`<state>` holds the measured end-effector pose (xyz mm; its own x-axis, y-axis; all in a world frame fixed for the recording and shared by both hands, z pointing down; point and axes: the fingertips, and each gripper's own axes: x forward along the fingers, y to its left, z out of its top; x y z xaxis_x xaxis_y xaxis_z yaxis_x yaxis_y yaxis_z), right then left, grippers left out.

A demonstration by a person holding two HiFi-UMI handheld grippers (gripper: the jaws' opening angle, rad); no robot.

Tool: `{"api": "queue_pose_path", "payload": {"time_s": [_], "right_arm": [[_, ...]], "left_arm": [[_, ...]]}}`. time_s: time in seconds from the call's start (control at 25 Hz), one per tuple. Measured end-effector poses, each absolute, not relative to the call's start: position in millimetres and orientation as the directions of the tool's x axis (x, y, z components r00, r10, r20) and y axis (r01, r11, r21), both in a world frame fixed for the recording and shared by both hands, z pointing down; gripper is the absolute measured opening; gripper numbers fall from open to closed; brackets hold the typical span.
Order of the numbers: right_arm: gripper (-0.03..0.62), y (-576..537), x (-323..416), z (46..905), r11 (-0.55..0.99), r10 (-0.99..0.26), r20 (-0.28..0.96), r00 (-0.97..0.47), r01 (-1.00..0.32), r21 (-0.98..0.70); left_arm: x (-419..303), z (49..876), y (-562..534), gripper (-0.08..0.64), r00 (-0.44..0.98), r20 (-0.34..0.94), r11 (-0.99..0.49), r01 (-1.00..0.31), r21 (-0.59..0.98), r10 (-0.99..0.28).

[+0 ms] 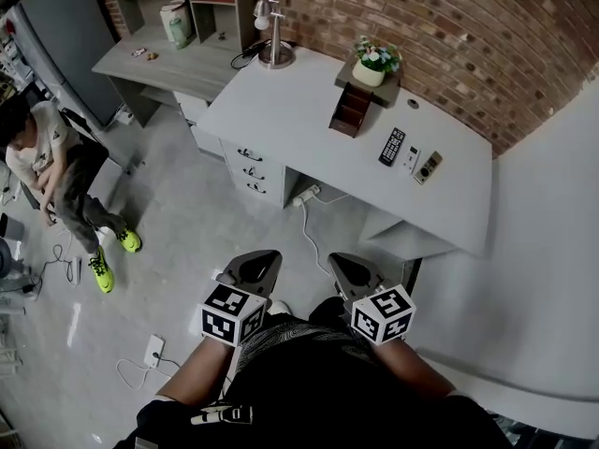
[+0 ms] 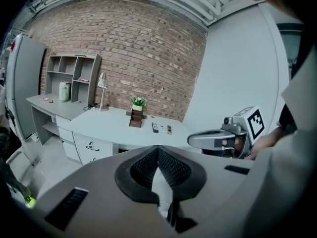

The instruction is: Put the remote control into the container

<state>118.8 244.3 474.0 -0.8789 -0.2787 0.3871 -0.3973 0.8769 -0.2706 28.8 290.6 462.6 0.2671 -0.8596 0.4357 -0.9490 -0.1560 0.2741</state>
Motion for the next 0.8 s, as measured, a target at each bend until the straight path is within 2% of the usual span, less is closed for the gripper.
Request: {"api": "queue_pose_path", "payload": {"time_s": [0.32, 0.52, 0.8], "right_arm": [[0.008, 208, 99, 486, 0.851, -0.292, 0.38, -0.878, -0.42, -0.316], [0.008, 151, 83, 490, 0.816, -0.335, 0.361, -0.87, -0.459, -0.35], [0.008, 76, 45, 490, 0.811, -0.316, 0.359, -0.878, -0.446, -0.378]], "left_arm": [[12, 476, 261, -0.006, 0.276, 0.465, -0.158, -0.948, 0.277, -0.841], [-6, 473, 224, -0.006, 0.274, 0.464, -0.159, -0.949, 0.273, -0.842], [-40, 464, 150, -0.006, 0.256, 0.477, -0.164, -0.96, 0.226, -0.841]]}}
